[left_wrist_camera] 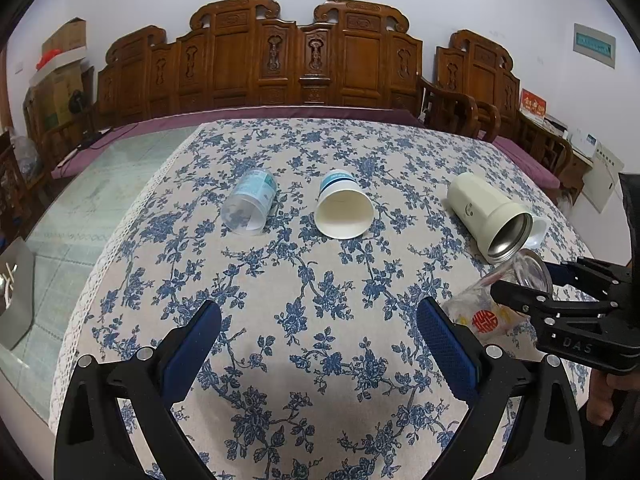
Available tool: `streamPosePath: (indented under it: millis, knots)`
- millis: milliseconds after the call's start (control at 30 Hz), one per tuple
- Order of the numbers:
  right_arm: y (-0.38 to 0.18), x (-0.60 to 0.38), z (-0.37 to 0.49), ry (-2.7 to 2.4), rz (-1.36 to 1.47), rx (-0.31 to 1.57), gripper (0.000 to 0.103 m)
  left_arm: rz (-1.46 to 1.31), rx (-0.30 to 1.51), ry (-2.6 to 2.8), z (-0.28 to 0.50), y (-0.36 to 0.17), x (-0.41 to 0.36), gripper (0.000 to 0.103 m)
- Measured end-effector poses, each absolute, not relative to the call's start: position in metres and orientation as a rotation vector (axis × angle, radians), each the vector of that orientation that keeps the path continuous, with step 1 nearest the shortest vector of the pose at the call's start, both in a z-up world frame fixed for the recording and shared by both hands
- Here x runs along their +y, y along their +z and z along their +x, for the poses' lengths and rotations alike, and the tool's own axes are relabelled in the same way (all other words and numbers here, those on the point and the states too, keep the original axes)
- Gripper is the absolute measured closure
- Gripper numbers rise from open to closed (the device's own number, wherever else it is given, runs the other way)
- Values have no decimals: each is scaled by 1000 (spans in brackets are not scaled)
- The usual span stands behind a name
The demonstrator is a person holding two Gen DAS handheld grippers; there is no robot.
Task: Flip cup upside down
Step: 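Rotate the glass cup with the right tool and lower it onto the tablecloth, then open the right tool and pull both tools back from the cup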
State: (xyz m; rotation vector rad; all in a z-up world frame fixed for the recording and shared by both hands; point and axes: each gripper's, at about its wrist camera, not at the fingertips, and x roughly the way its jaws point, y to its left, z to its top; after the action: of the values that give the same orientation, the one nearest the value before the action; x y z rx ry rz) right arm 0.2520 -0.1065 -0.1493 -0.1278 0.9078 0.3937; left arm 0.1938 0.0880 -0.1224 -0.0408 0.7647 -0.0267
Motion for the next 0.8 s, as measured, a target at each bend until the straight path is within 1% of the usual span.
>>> streamPosePath:
  millis: [233, 400, 467, 700, 767, 800]
  knots:
    - [-153, -98, 258, 397, -152, 897, 45, -40, 764, -28, 194, -123, 87, 9]
    - [-154, -102, 258, 410, -103, 898, 44, -38, 763, -26, 194, -123, 87, 9]
    - [-153, -105, 255, 409, -93, 894, 38, -36, 763, -26, 194, -124, 88, 9]
    - [-145, -127, 232, 399, -26, 857, 27, -21, 766, -14, 192, -129, 86, 9]
    - [-145, -132, 225, 393, -11, 850, 21, -8, 771, -9, 192, -131, 83, 9]
    - [-144, -136, 221, 386, -3, 846, 20, -2, 773, -6, 191, -133, 82, 9]
